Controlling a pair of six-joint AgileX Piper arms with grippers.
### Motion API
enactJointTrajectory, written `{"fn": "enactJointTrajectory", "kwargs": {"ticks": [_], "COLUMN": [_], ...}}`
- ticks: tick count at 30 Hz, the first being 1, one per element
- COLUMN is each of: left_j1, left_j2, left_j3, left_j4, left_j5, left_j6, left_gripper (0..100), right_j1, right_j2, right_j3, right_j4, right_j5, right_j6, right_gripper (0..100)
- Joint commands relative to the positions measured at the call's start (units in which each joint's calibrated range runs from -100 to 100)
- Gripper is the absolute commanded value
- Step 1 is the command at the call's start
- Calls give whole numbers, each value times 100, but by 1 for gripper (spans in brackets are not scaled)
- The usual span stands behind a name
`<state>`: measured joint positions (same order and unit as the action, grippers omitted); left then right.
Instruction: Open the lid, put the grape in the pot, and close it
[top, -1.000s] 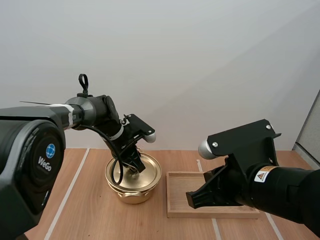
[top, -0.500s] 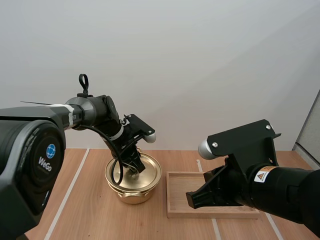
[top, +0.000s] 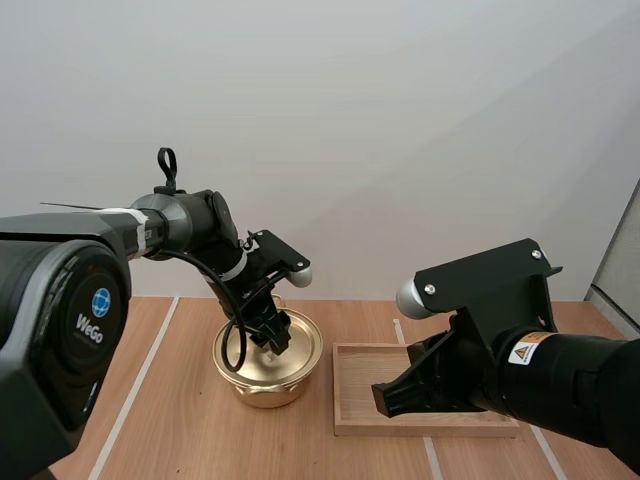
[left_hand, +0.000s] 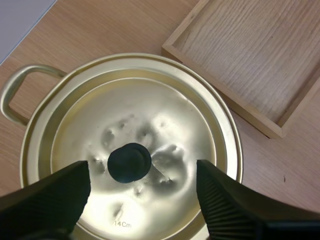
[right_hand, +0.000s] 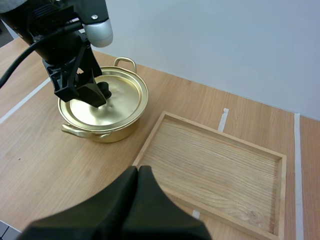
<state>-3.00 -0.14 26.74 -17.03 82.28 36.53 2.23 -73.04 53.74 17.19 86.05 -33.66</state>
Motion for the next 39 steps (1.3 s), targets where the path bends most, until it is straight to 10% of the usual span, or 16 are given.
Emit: {"fn": "enactJointTrajectory", "kwargs": {"ticks": [1, 13, 22, 39], "left_j1": [-19, -19, -19, -19], "left_j2": [-216, -1994, -3718, -6254], "left_j3": [4, -97, -97, -97], "left_j4": [-32, -43, -32, -336], "left_j5": [111, 911, 1772, 1533], "left_j6": [-64, -432, -718, -1407], "left_gripper": [100, 92, 0, 0], "right_j1": [-17, -17, -17, -17], "right_j2": [-65, -65, -65, -65], "right_j3": [-21, -21, -21, -21], "right_j4": [112, 233, 308, 310], "right_j5": [-13, -153, -153, -153], "right_j6": [-1, 10, 10, 10], "right_gripper": [0, 0, 0, 0]}}
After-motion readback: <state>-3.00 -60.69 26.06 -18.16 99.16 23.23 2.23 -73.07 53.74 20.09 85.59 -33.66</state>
